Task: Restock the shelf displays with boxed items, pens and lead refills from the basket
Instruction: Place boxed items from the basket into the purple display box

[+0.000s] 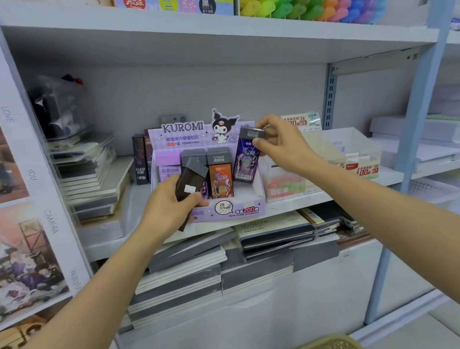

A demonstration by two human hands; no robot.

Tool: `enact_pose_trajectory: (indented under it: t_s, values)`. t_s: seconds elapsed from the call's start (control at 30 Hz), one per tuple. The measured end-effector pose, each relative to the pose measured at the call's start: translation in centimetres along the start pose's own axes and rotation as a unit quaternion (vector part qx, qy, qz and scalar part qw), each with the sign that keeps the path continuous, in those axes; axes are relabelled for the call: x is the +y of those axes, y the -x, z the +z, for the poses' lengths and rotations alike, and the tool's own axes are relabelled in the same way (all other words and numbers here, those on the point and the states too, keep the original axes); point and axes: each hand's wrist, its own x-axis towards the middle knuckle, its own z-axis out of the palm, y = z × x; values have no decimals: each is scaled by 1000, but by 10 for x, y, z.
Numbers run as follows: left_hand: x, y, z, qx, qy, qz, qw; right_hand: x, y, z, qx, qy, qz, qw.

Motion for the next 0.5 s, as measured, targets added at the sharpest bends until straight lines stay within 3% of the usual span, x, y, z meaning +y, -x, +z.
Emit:
enact_pose_trajectory:
  t_s: [0.13,0.5]
  values:
    - [1,0,0,-22,68,-11,997,-7,-8,3,-9,51,-10,999]
    - [3,5,10,-9,41,5,999,-5,-14,-1,-91,224,-40,969]
